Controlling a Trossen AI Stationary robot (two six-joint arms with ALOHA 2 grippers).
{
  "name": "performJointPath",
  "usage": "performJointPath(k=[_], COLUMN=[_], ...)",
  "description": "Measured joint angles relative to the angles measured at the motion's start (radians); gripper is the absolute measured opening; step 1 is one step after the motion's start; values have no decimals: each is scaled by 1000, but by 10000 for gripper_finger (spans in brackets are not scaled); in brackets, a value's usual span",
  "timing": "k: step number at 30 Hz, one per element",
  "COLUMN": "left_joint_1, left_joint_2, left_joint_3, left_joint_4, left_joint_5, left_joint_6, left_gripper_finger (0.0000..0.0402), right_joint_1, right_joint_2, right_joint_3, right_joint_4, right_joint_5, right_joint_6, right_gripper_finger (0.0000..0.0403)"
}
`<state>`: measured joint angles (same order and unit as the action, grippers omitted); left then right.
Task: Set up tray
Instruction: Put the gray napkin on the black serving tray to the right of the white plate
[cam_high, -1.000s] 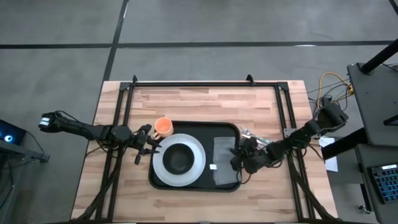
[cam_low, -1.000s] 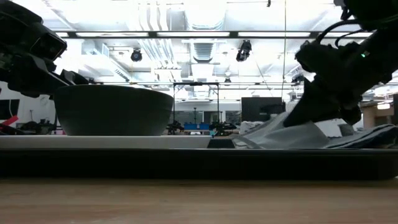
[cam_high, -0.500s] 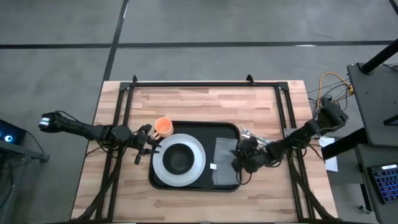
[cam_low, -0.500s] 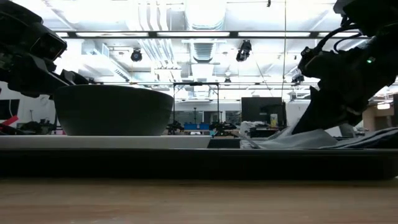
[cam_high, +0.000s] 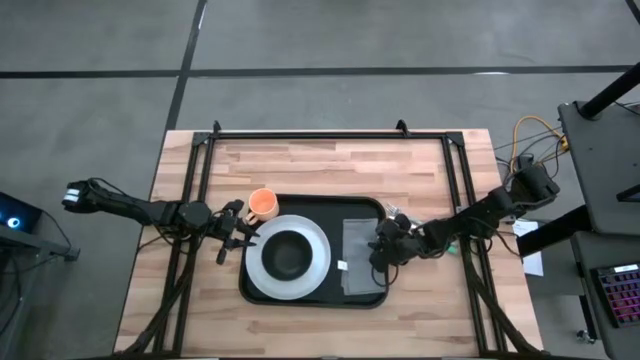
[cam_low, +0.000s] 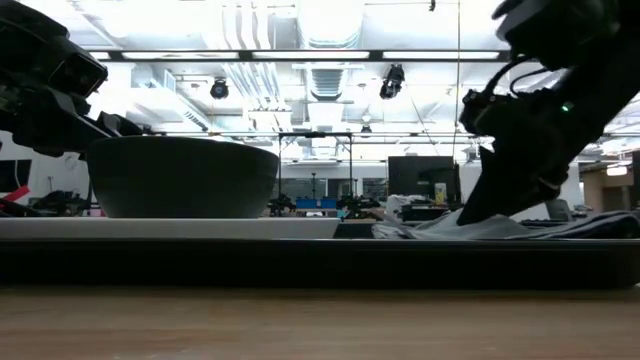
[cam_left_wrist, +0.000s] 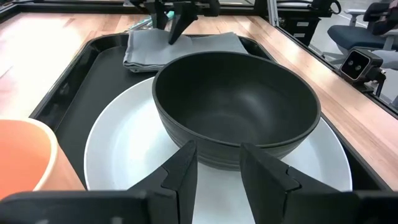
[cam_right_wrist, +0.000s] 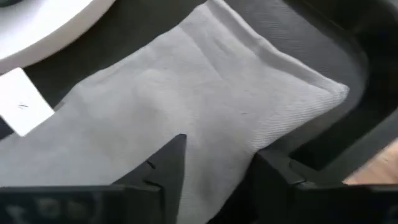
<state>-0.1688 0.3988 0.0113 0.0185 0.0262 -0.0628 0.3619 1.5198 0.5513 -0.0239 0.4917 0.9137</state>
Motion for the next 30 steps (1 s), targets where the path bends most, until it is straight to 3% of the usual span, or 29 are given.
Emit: performJointPath(k=[8,17,21,25,30], left_joint_1=[0,0,0,0,0], left_joint_2=[0,0,0,0,0], left_joint_3=[0,0,0,0,0], left_joint_4=[0,0,0,0,0], left_joint_5=[0,0,0,0,0], left_joint_6=[0,0,0,0,0], left_gripper_finger=[101,101,101,101,101], right_joint_1=[-19,-29,-29,-30,-31], right_joint_2=[-45,-80,-78,-78,-77], right_joint_3=[83,265,296,294,278], right_joint_4=[-59,-542,-534,-477,-402], right_joint_5=[-23,65,33,-114,-186], right_joint_6=[-164,-186,-372,-572,-664], right_gripper_finger=[215,224,226,226,226])
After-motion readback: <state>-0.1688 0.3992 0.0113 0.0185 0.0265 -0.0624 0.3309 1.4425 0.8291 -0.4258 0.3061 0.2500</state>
